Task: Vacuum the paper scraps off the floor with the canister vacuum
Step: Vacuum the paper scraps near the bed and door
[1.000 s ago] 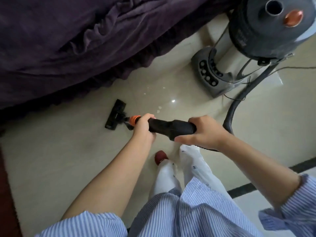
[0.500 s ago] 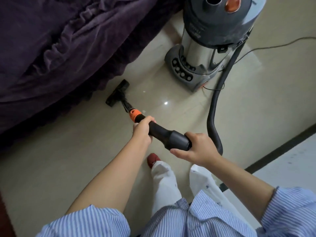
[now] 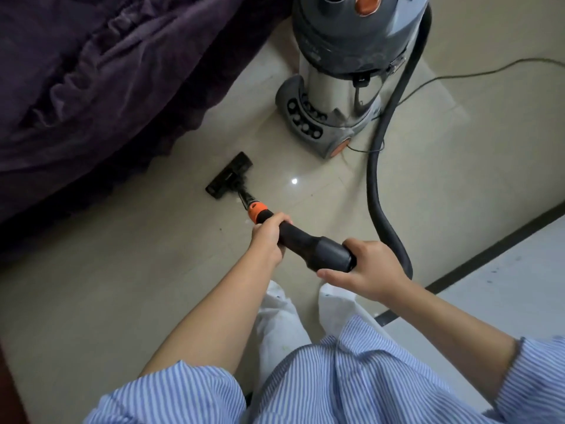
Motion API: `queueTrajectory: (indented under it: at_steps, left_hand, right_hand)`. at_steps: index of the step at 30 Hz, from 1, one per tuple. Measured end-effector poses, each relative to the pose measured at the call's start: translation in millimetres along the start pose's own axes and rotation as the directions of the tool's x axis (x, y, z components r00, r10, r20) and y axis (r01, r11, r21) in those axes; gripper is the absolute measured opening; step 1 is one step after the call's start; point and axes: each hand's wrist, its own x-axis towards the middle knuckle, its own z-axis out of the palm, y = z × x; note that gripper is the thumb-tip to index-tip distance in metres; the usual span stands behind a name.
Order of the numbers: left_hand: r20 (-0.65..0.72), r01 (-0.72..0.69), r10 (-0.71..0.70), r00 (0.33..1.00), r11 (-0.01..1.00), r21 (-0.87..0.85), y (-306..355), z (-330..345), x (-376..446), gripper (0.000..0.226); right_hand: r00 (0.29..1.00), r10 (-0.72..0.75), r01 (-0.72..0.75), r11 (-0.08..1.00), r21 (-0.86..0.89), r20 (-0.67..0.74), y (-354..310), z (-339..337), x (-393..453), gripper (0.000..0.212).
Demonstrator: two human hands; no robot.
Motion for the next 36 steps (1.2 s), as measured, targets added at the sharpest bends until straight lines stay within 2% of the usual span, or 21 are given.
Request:
queueTrajectory:
  at_steps: [6,15,17,22,29,33,36]
  left_hand:
    - [-0.031,0.053,-0.054,0.998,0.998,-0.030,-40,12,-28,0.017]
    - [0.021,0.085,-0.083,0.996,0.985,-0.150,-72,31,-58,0.023]
    - [-0.005,0.100,-0.102,0.995,0.981,-0.166,-82,37,-62,0.021]
    - [-0.020,0.135,-0.138,0.990,0.984,-0.115,-105,53,-73,0.006]
    - [0.058,0.181,-0.176,0.983,0.978,-0.102,-107,48,-74,0.018]
    - [0.084,0.178,-0.171,0.982,0.981,-0.078,-110,44,-61,0.018]
    - [0.096,0.185,-0.179,0.979,0.981,-0.059,-111,42,-48,0.015]
  right_hand:
    - [0.992,-0.068,0.074,0.996,-0.049,0.102,28,-21,-34,0.054]
    - [0.982,-0.075,0.098,0.987,-0.126,0.175,48,-57,-57,0.045]
    - [0.975,-0.075,0.111,0.980,-0.164,0.208,51,-64,-63,0.047]
    - [0.977,-0.102,0.139,0.972,-0.192,0.189,66,-81,-76,0.052]
    - [0.976,-0.092,0.129,0.975,-0.180,0.197,75,-68,-87,0.045]
    - [0.985,-0.088,0.108,0.985,-0.134,0.149,86,-53,-85,0.055]
    - [0.983,-0.075,0.102,0.982,-0.159,0.165,91,-45,-74,0.069]
